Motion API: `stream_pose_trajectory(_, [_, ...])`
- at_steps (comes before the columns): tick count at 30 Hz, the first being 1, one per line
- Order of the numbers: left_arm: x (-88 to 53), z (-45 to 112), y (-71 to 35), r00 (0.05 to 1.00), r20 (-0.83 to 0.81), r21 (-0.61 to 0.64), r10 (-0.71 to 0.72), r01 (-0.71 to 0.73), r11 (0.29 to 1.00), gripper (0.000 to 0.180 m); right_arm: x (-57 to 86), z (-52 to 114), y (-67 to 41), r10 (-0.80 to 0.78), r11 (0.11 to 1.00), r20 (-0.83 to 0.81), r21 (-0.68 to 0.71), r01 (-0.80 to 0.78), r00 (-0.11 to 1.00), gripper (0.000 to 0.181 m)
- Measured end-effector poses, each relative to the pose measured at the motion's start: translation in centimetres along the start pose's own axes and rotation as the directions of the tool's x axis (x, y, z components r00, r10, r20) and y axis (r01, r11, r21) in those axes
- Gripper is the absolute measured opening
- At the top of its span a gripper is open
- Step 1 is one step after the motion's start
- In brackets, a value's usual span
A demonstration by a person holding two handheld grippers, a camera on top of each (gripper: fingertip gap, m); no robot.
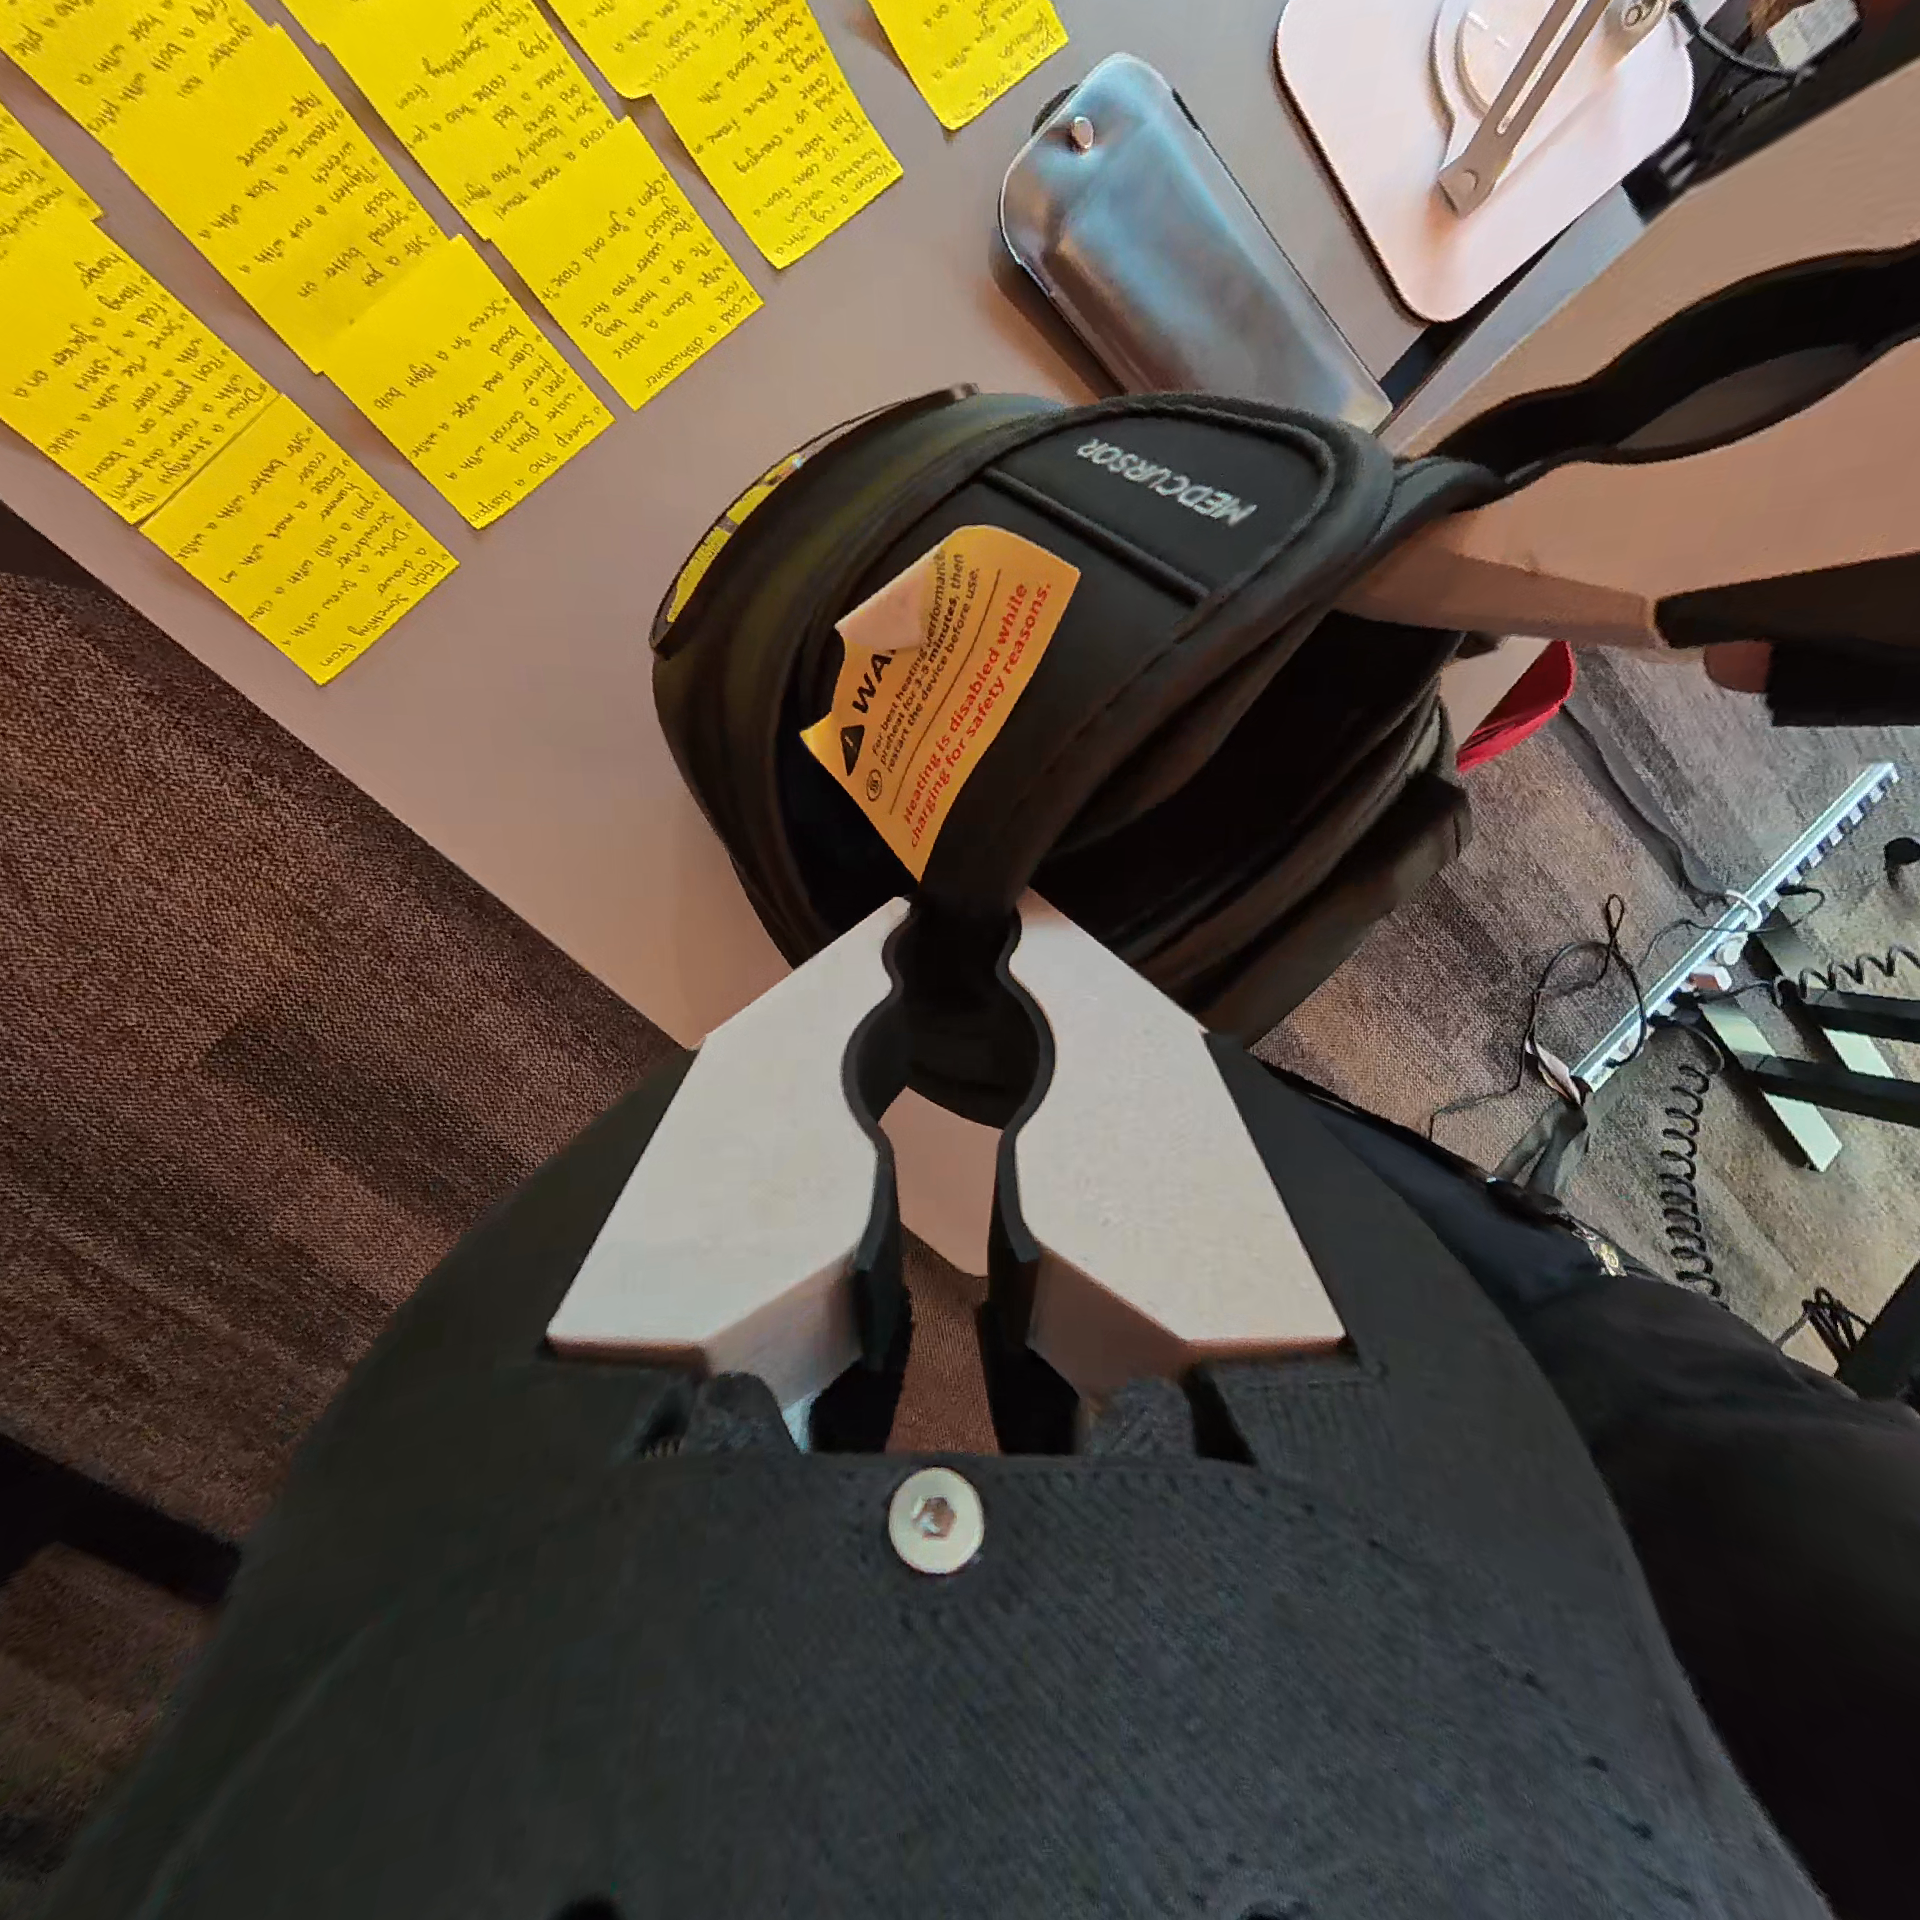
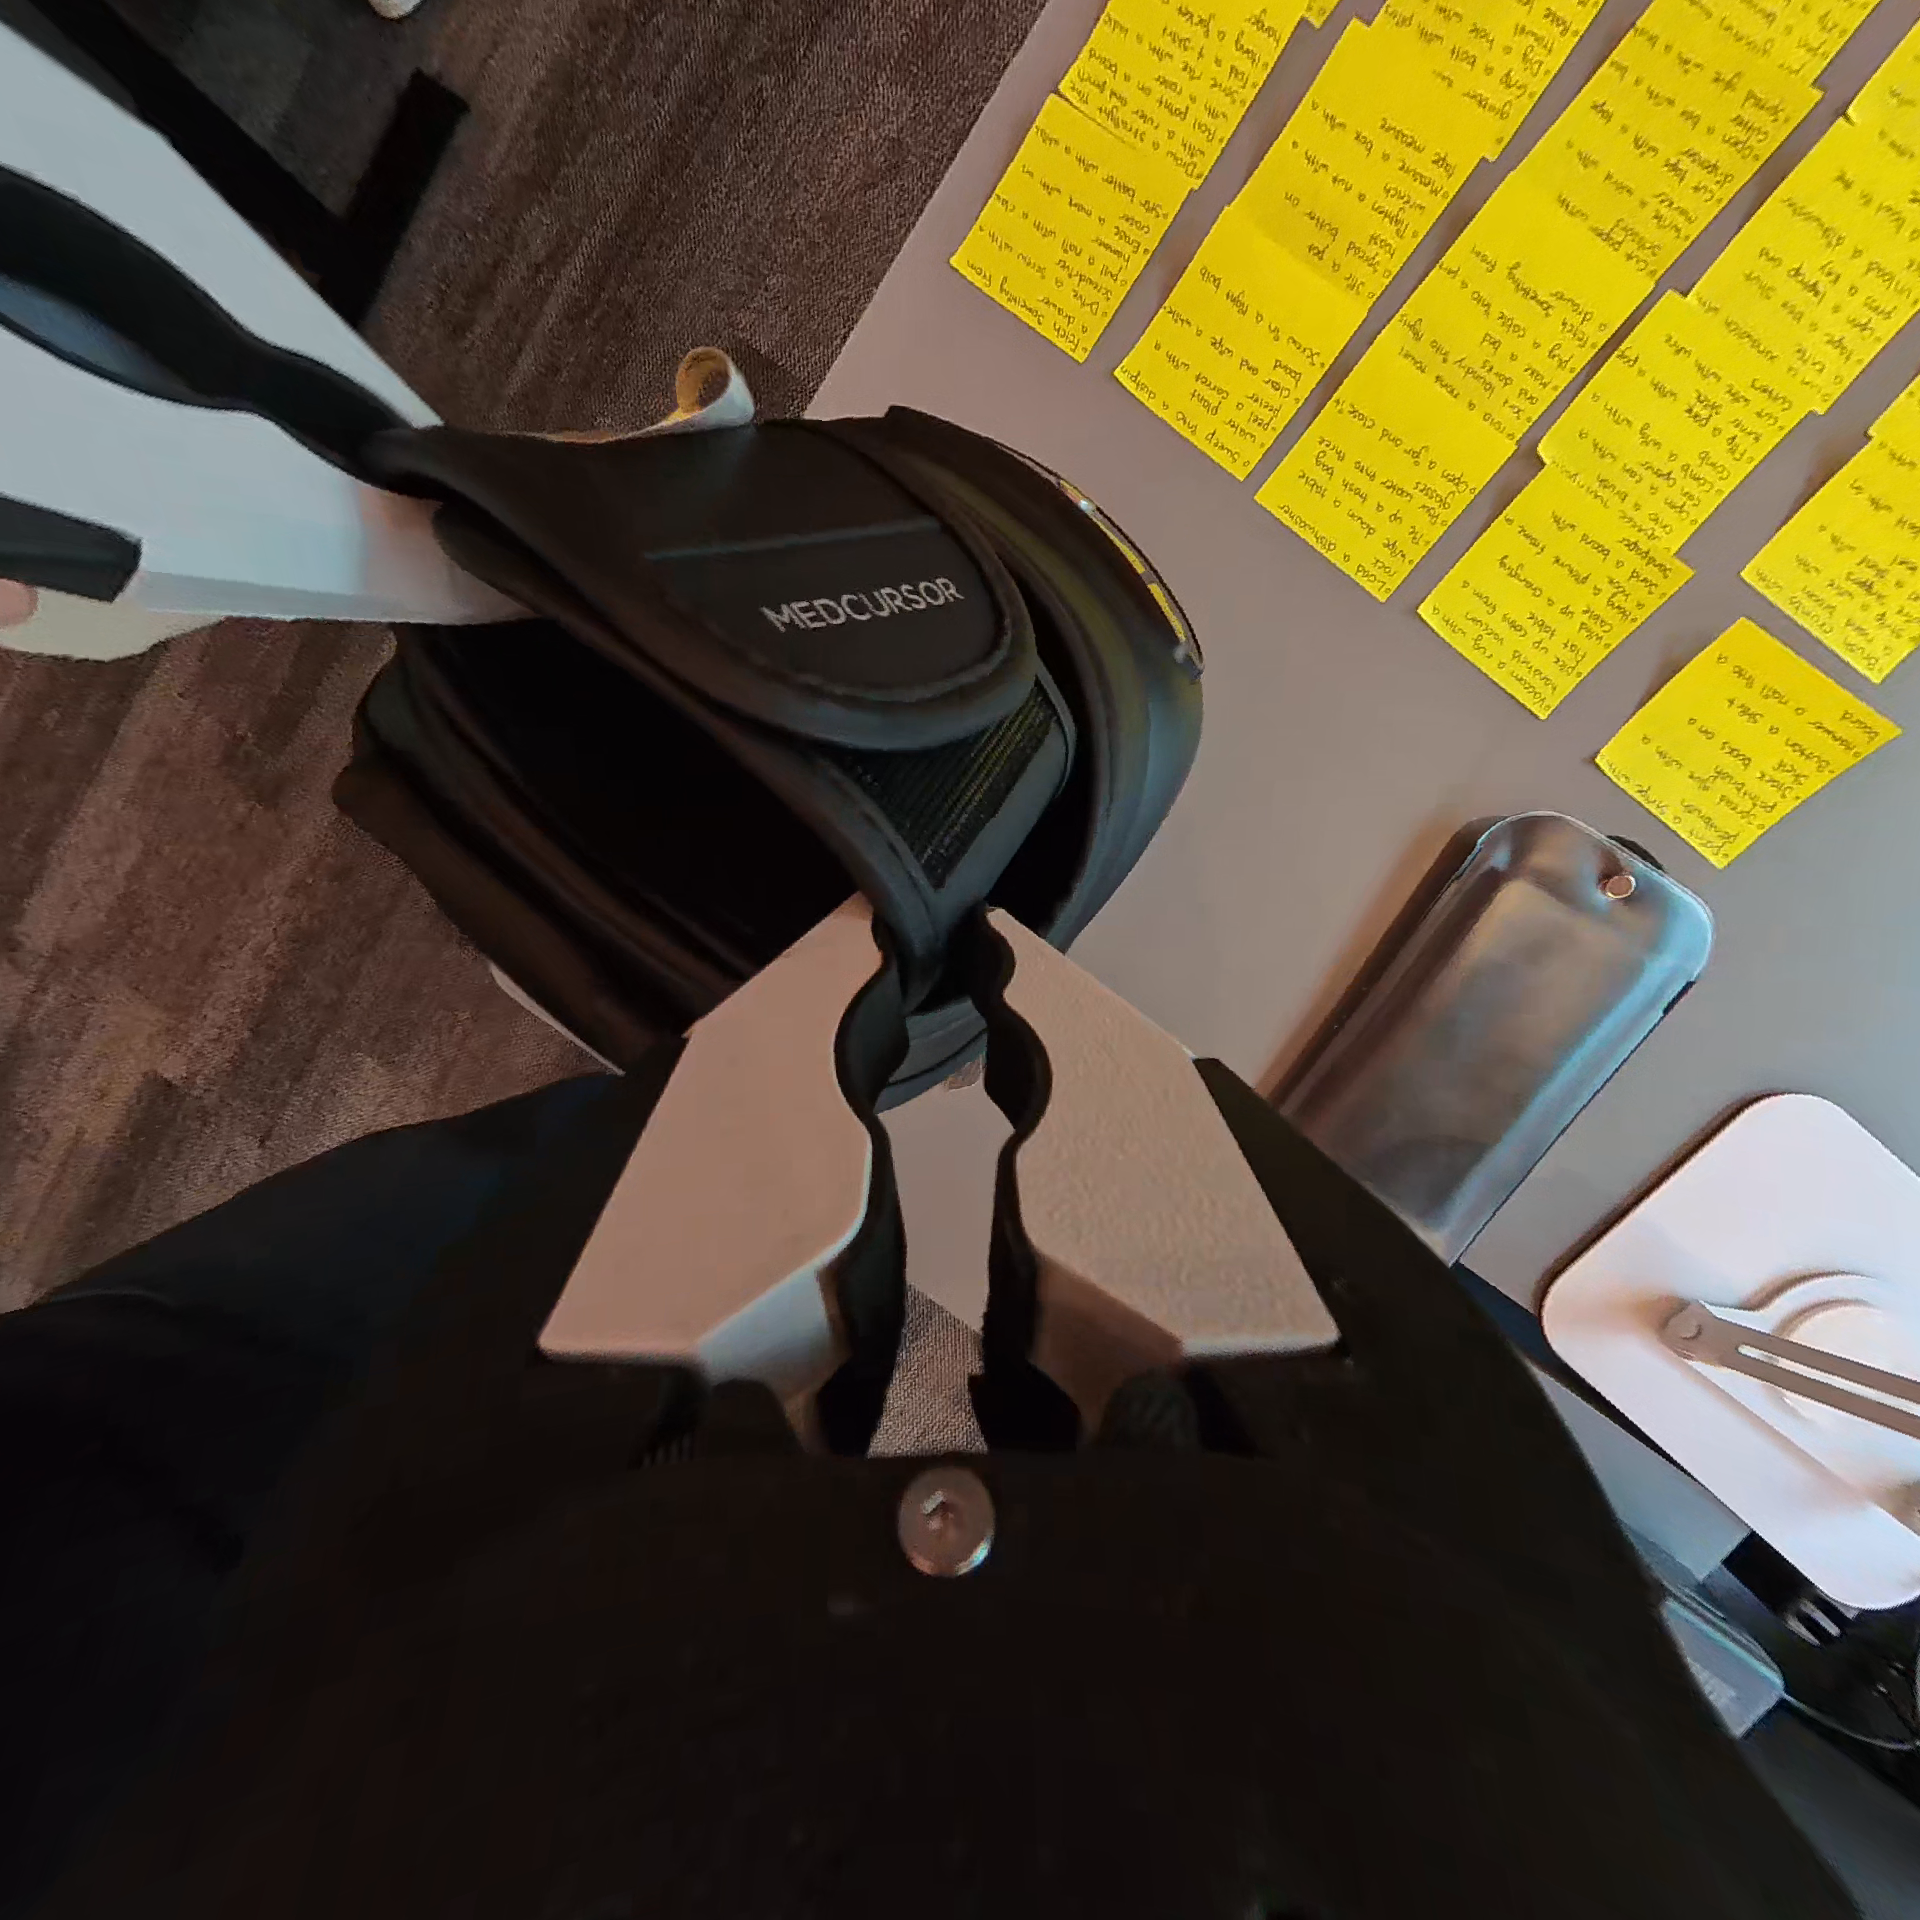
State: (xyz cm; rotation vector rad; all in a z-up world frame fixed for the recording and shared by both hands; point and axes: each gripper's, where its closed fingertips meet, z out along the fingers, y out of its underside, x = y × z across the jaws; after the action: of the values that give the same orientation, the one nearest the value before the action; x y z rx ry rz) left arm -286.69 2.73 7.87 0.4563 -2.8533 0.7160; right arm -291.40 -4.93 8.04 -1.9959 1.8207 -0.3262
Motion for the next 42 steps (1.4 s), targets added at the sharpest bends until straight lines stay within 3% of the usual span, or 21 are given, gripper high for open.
stream_pose_trajectory(6, [-1.0, -0.4, 0.5, 1.0, 0.019, 0.082, -0.005, 0.004, 0.997, 0.006, -0.7, 0.5, -0.9, -0.073, 0.993, -0.064, 0.089, 0.078, 0.995, 0.005])
stream_pose_trajectory(14, [-3.2, -0.8, -1.1, 0.993, 0.115, 0.084, 0.025, -0.035, 0.996, 0.003, 1.0, 1.2, -4.3, -0.116, 0.986, -0.165, 0.102, 0.134, 0.979, 0.002])
stream_pose_trajectory(21, [-5.3, -1.6, -1.3, 0.975, 0.219, 0.201, 0.033, -0.079, 0.976, 0.003, 0.2, 2.2, -6.2, -0.129, 0.946, -0.234, 0.263, 0.191, 0.964, 0.002])
stream_pose_trajectory(27, [-3.4, 0.8, 6.1, 0.967, 0.249, 0.286, 0.048, -0.121, 0.951, 0.007, -5.0, 5.5, 0.3, -0.186, 0.888, -0.274, 0.364, 0.281, 0.944, 0.004])
stream_pose_trajectory(36, [-0.5, 5.4, 13.6, 0.984, 0.175, 0.281, -0.023, -0.027, 0.959, 0.011, -7.8, 8.9, 6.6, -0.235, 0.899, -0.28, 0.301, 0.317, 0.931, 0.005])
stream_pose_trajectory(42, [0.1, 6.6, 15.0, 0.978, 0.209, 0.238, 0.018, -0.069, 0.969, 0.012, -8.1, 10.4, 8.8, -0.215, 0.909, -0.27, 0.296, 0.294, 0.938, 0.006])
